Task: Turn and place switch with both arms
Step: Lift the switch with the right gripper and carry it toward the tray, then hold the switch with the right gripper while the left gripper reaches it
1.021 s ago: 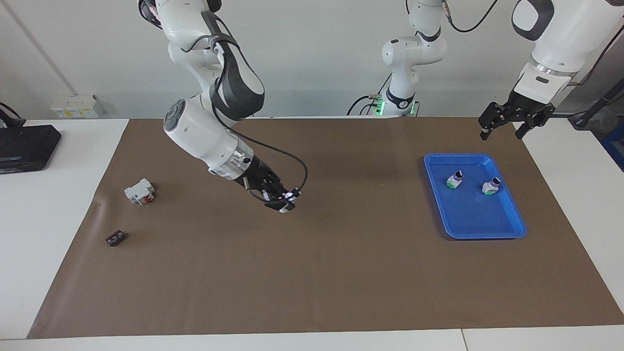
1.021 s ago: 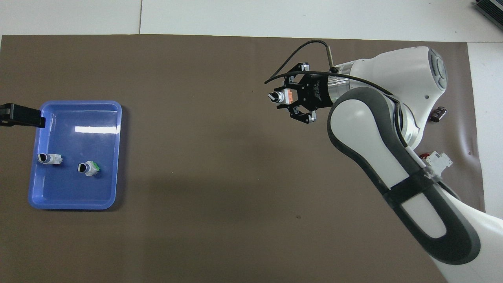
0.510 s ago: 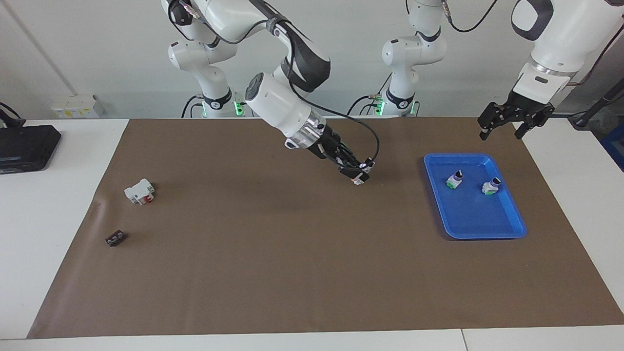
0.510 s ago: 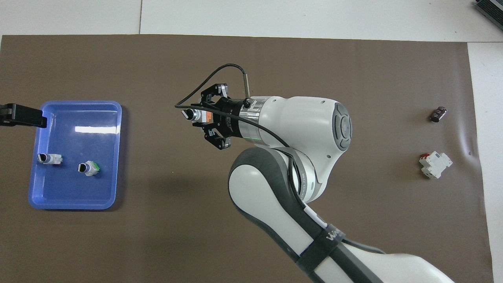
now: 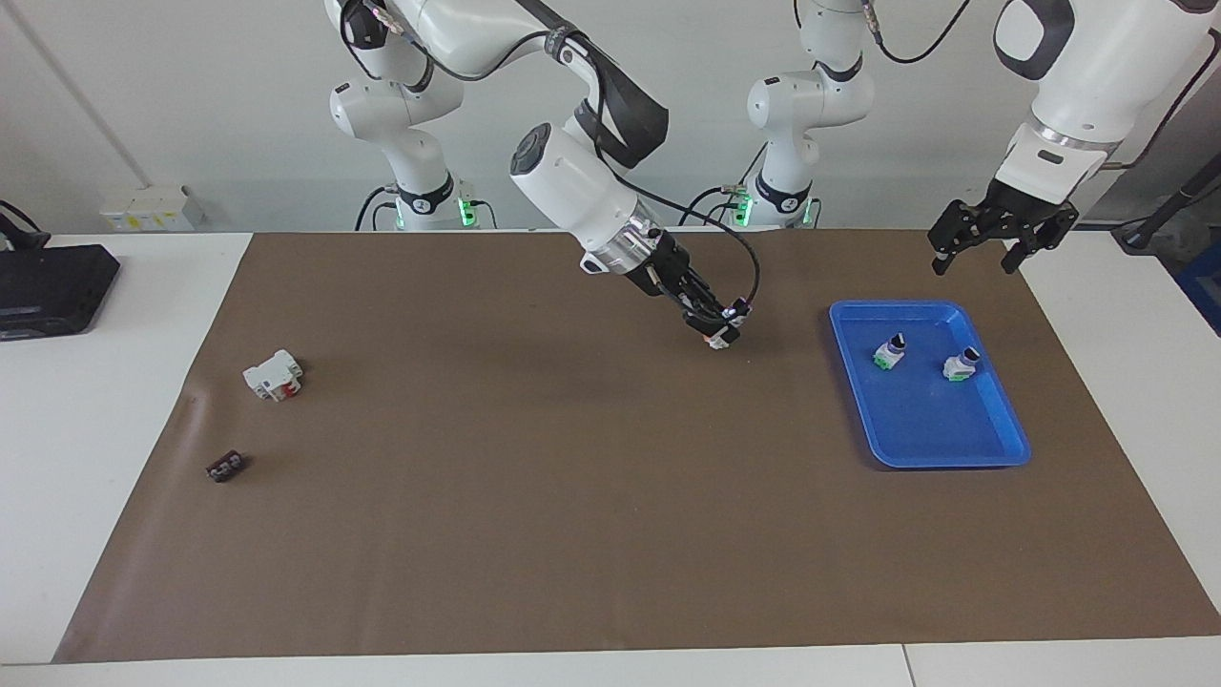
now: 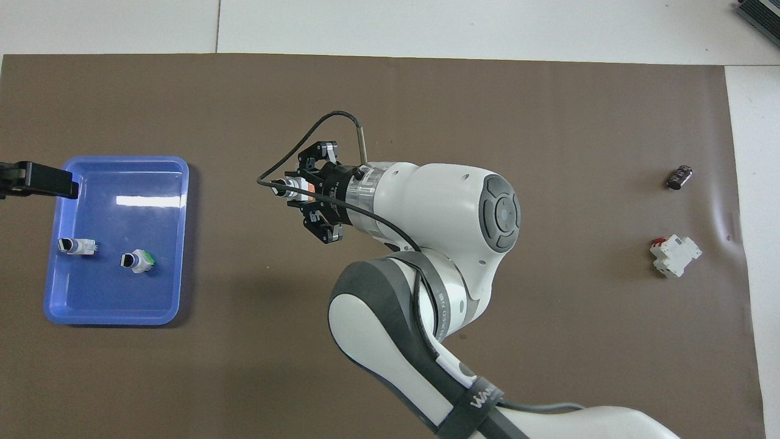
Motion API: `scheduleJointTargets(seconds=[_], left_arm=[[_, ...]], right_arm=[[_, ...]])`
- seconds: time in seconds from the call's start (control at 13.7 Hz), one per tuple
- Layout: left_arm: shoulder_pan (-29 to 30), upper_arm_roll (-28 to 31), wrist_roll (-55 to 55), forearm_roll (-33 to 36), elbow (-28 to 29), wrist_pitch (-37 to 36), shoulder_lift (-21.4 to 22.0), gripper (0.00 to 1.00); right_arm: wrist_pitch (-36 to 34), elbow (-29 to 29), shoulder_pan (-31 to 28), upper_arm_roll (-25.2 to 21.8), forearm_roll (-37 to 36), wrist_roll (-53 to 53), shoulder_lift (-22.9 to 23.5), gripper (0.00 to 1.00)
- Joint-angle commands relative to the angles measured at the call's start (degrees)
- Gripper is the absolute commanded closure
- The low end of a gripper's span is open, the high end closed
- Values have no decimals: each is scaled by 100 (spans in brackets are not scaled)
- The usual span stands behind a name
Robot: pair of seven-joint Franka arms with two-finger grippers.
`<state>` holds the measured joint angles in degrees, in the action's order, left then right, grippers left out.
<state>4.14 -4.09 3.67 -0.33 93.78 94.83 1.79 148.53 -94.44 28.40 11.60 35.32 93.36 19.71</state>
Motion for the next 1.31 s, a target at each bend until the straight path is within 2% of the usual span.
scheduleJointTargets(seconds=[0.0, 0.07, 0.15, 0.36, 0.51, 0.8, 1.24], left_arm=[[-62, -13, -338, -73, 395, 71, 278, 1], [-141, -13, -750, -108, 500, 132, 330, 6], [-185, -13, -1076, -300, 632, 167, 383, 0], [-186, -13, -1290, -1327, 1001, 500, 524, 1], [-186, -13, -1377, -1837, 1169, 598, 586, 10], [-405, -13, -2009, -2637, 1441, 974, 656, 23], [-678, -21, -2353, -3807, 2249, 1749, 972, 43]], right_arm=[[-34, 119, 122, -17, -1067, 901, 59, 100], [-52, 206, 122, -8, -1236, 1086, 85, 100], [-52, 311, 122, -8, -1238, 1140, 138, 100], [-43, 497, 122, 1, -1238, 1211, 208, 100], [-43, 506, 166, 1, -1238, 1211, 208, 100], [-25, 506, 184, 1, -1238, 1211, 217, 100], [-25, 506, 184, 1, -1229, 1211, 217, 100]])
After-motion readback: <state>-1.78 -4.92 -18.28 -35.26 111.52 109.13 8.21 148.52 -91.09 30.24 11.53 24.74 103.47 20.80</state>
